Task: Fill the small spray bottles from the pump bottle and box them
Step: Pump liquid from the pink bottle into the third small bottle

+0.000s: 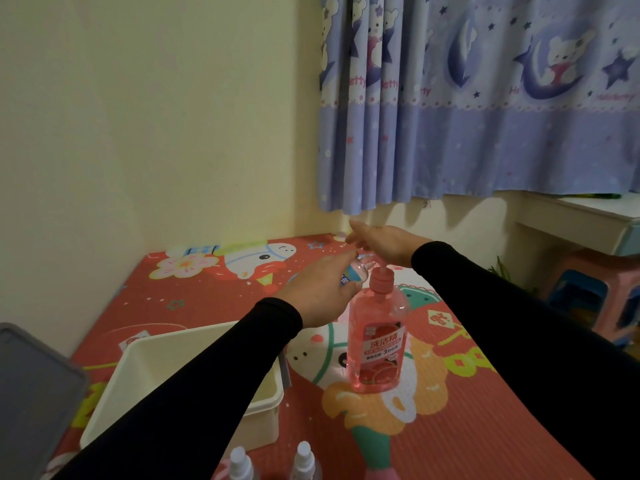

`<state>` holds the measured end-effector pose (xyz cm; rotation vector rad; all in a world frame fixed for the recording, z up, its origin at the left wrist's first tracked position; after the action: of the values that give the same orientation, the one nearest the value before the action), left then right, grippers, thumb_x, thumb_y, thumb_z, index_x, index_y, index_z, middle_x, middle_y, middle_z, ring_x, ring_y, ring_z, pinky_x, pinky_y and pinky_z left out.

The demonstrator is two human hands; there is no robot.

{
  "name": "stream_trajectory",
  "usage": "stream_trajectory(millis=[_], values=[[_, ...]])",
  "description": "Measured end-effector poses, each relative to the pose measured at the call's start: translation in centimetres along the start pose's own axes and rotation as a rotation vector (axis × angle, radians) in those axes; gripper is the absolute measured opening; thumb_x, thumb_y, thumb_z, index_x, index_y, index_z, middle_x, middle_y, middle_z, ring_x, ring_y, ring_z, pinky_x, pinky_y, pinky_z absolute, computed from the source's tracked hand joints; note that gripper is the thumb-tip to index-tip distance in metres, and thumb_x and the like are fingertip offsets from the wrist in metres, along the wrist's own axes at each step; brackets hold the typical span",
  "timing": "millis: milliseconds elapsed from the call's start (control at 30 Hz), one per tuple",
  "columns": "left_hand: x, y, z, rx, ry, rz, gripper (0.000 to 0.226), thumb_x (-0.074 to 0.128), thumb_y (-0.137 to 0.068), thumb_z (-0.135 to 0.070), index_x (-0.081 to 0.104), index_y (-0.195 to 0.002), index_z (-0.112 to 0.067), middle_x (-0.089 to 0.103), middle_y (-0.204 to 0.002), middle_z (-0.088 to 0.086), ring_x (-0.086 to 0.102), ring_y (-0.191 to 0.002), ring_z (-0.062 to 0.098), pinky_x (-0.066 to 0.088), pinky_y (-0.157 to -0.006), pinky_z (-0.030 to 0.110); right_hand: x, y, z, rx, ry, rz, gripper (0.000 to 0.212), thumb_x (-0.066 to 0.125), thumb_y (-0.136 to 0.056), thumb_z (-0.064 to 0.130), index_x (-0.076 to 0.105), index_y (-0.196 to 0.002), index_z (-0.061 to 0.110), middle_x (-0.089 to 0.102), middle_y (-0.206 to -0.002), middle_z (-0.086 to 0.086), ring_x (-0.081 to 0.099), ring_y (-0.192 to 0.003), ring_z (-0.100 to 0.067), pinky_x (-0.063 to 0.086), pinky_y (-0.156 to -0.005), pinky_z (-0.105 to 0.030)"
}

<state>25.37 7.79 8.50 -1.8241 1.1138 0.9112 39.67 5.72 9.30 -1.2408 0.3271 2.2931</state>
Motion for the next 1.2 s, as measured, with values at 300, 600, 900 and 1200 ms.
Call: stream_trajectory(millis=[300, 600, 900, 1200], values=[[1.2, 0.2, 0.6, -0.034, -0.004, 0.043, 0.052, 0.045, -0.100, -0.038, 0.029, -0.147, -0.025, 0.041, -0.147, 0.003, 0.042, -0.130, 0.022, 0.037, -0.097, 0.029, 1.4, 0.6, -0.1, 0.001, -0.136, 0.019, 0.061, 0.021, -0.098, 0.057, 0.062, -0.123, 0.020, 0.058, -0.120, 0.002, 0.051, -0.111, -0.015, 0.036, -0.110, -0.037], [0.5, 0.3, 0.2, -0.003, 0.015, -0.001, 0.051, 0.046, -0.100, -0.034, 0.028, -0.147, -0.026, 0.042, -0.146, 0.002, 0.042, -0.130, 0.021, 0.033, -0.093, 0.024, 1.0, 0.3, 0.1, 0.015, -0.133, 0.004, 0.066, 0.019, -0.094, 0.065, 0.064, -0.120, 0.023, 0.060, -0.124, 0.001, 0.054, -0.118, -0.019, 0.037, -0.110, -0.041], [0.3, 0.2, 0.0, -0.013, -0.007, 0.044, 0.054, 0.045, -0.100, -0.036, 0.024, -0.150, -0.026, 0.040, -0.148, 0.006, 0.042, -0.130, 0.022, 0.033, -0.098, 0.028, 0.4, 0.9, 0.5, -0.005, -0.042, 0.010, 0.065, 0.016, -0.097, 0.061, 0.059, -0.127, 0.024, 0.055, -0.137, -0.002, 0.049, -0.126, -0.020, 0.032, -0.113, -0.041], [1.1, 0.5, 0.1, -0.008, -0.007, 0.027, 0.055, 0.045, -0.101, -0.036, 0.022, -0.150, -0.028, 0.042, -0.145, 0.004, 0.047, -0.123, 0.019, 0.036, -0.092, 0.026, 1.8, 0.4, -0.4, 0.008, -0.212, 0.023, 0.059, 0.024, -0.099, 0.055, 0.063, -0.121, 0.018, 0.061, -0.117, 0.000, 0.054, -0.109, -0.016, 0.038, -0.106, -0.034]])
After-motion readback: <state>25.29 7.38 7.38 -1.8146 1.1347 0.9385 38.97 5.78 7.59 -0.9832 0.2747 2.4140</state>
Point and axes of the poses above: each hand's wrist, its own y-axis away from the middle knuckle, its own x-axis out of the palm, z = x × y, the point moved 8 cm from there along -y, towards the middle knuckle
